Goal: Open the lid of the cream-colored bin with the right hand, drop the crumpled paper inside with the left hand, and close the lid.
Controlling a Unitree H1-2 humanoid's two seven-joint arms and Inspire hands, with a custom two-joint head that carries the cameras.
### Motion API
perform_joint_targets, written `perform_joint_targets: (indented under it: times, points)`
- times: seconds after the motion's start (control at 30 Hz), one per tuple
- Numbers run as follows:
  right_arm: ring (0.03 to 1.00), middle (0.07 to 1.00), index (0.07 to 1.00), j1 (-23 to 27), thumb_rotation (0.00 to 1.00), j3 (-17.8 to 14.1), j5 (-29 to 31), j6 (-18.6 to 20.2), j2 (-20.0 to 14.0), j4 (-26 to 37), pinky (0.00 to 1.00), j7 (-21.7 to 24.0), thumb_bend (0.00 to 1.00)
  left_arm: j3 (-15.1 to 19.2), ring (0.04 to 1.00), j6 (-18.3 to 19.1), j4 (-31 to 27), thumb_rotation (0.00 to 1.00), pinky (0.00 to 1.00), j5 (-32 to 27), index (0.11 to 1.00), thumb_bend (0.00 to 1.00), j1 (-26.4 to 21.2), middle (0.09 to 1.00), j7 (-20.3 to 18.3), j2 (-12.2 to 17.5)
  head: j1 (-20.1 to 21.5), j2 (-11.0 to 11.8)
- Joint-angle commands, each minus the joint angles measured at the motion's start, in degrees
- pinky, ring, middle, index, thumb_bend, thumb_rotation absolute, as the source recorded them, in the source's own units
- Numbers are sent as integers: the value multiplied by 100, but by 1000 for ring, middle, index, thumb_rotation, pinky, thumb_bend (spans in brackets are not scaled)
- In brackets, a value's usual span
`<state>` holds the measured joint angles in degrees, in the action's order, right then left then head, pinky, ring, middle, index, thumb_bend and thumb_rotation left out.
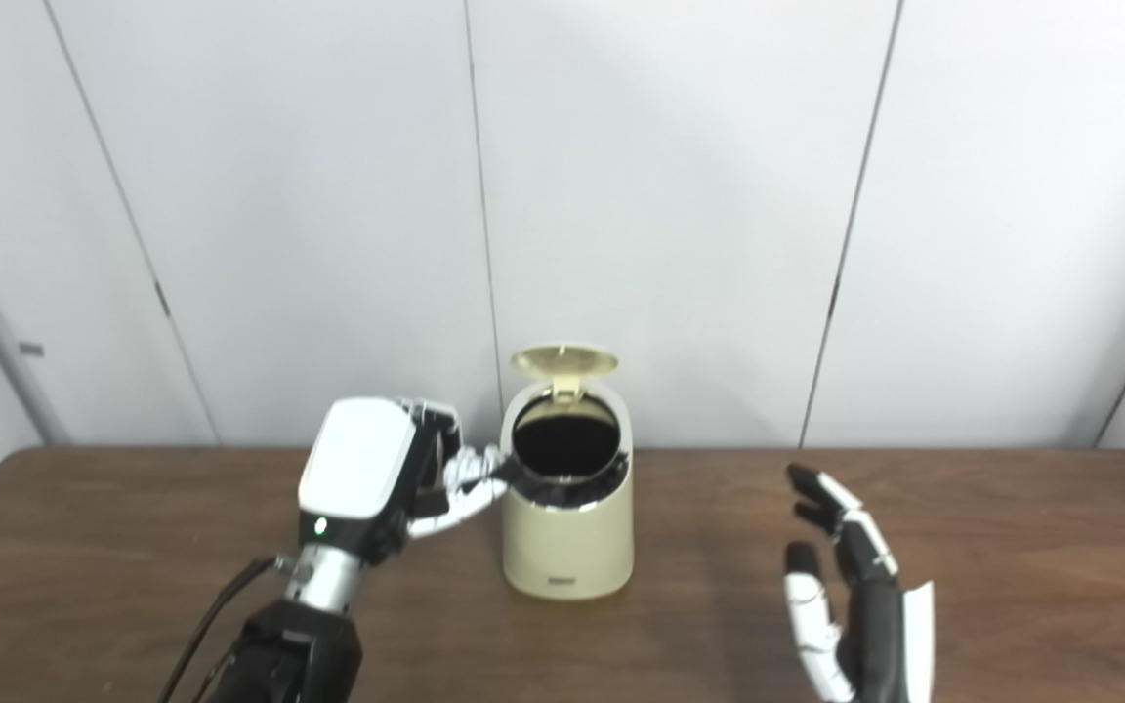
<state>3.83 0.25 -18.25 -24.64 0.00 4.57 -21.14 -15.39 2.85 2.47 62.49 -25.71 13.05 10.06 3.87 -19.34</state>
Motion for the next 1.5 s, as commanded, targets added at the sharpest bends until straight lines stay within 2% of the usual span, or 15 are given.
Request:
perform_joint_targets:
  times: [0.0, 0.17, 0.3, 0.47, 0.6, 0.7, 0.8, 1.0, 1.13, 1.2, 1.47]
  points:
    - [792, 783, 742, 144, 753, 63, -115, -227, 21, 75, 717, -150, 148, -39, 86, -155, 1, 546, 38, -23, 197, 377, -401, 152, 279, 18, 23, 24]
    - [804, 786, 744, 160, 707, 145, -229, -226, 76, 75, 736, -283, 99, -160, 86, -216, 243, 549, 37, -11, 197, 376, -627, 154, 399, -16, 100, 71]
    - [805, 789, 747, 161, 732, 163, -323, -223, 113, 88, 733, -324, 80, -228, 87, -235, 402, 530, 38, -100, 213, 382, -814, 159, 396, -73, 180, 99]
    - [805, 793, 754, 159, 774, 156, -395, -219, 166, 112, 733, -332, 101, -303, 91, -226, 595, 483, 44, -196, 209, 384, -1048, 162, 403, -160, 246, 104]
    - [801, 792, 754, 141, 766, 130, -474, -209, 247, 146, 729, -338, 93, -373, 90, -229, 725, 456, 43, -207, 200, 384, -1193, 158, 426, -190, 339, 62]
    - [808, 792, 751, 140, 762, 120, -465, -210, 271, 174, 750, -324, 123, -449, 87, -263, 872, 388, 42, -140, 192, 402, -1323, 152, 538, -173, 367, 32]
    - [813, 796, 754, 137, 732, 69, -447, -189, 334, 212, 758, -312, 103, -507, 83, -205, 1037, 411, 38, -103, 196, 407, -1491, 150, 576, -191, 411, 11]
    - [805, 789, 742, 110, 727, 97, -553, -192, 455, 288, 739, -311, 128, -651, 86, -176, 1378, 482, 39, -31, 207, 411, -1712, 157, 763, -179, 508, -11]
    - [808, 791, 748, 84, 786, 62, -658, -171, 525, 344, 746, -326, 165, -762, 82, -237, 1704, 454, 35, -19, 211, 418, -1863, 154, 952, -163, 510, -13]
    - [805, 787, 742, 72, 792, 38, -702, -147, 562, 371, 740, -328, 143, -805, 83, -326, 1910, 416, 36, -69, 214, 424, -1948, 155, 1044, -152, 509, -11]
    - [799, 783, 738, 43, 797, 61, -728, -130, 602, 449, 732, -257, 139, -934, 93, -389, 2270, 447, 43, -91, 295, 410, -2100, 170, 1160, -137, 549, -37]
